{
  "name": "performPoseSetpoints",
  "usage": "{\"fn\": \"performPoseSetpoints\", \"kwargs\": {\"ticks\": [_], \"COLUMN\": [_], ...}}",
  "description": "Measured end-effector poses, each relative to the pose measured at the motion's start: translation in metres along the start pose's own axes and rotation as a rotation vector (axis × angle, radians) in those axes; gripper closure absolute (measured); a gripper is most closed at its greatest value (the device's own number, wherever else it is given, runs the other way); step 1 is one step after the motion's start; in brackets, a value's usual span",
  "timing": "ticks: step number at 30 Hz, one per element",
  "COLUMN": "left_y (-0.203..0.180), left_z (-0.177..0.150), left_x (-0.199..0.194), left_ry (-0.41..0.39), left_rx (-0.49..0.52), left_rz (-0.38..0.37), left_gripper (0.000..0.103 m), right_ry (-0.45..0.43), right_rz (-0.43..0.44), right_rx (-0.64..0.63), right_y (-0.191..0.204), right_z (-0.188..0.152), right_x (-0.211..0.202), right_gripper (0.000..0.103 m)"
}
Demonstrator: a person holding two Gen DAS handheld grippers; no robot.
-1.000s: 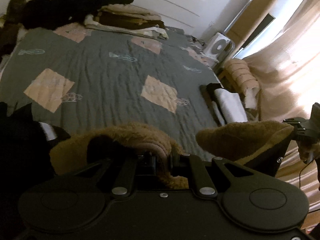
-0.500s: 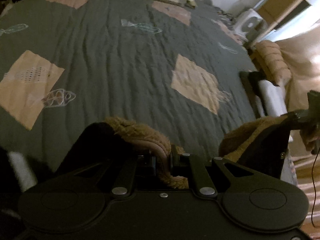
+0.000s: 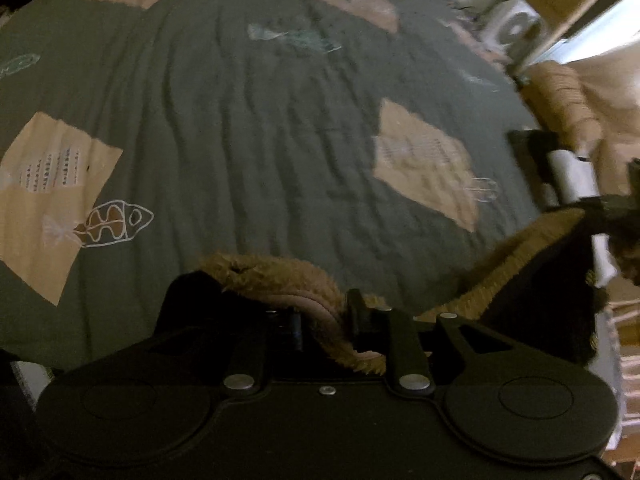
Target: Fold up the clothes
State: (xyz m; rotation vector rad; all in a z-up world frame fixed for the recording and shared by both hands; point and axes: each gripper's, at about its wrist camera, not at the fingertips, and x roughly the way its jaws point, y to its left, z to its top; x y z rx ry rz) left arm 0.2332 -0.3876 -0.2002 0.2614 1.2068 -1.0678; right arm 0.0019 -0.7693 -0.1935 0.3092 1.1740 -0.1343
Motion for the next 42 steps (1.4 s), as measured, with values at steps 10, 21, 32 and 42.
{"fn": "performPoseSetpoints", "kwargs": {"ticks": [10, 21, 32, 42], "left_y": [-0.010, -0.041, -0.039, -0.060], "left_z": [-0.008, -0.048, -0.126, -0.127], "left_x": [-0.041, -0.091, -0.050, 0.010], "left_ry": [-0.001, -0.142, -0.057, 0.043], "left_rx": [-0.032, 0.081, 0.150, 0.276], "left_rz": [-0.132, -0.029, 0.082, 0.234], "left_gripper": [0.054, 0.000, 0.035, 0.024], "right_ry": [-0.020, -0.142, -0.154, -0.079], "right_rz": [0.006, 0.068, 0.323, 0.361], "right_rx": [0.080, 0.080, 0.072, 0.068], "right_y": [-0.015, 0.013, 0.155, 0.237], "right_z": [0.000, -0.021, -0.082, -0.080], "right_x": [-0.048, -0.113, -0.059, 0.021], "right_gripper": [0.017, 0.009, 0.008, 0.008]}}
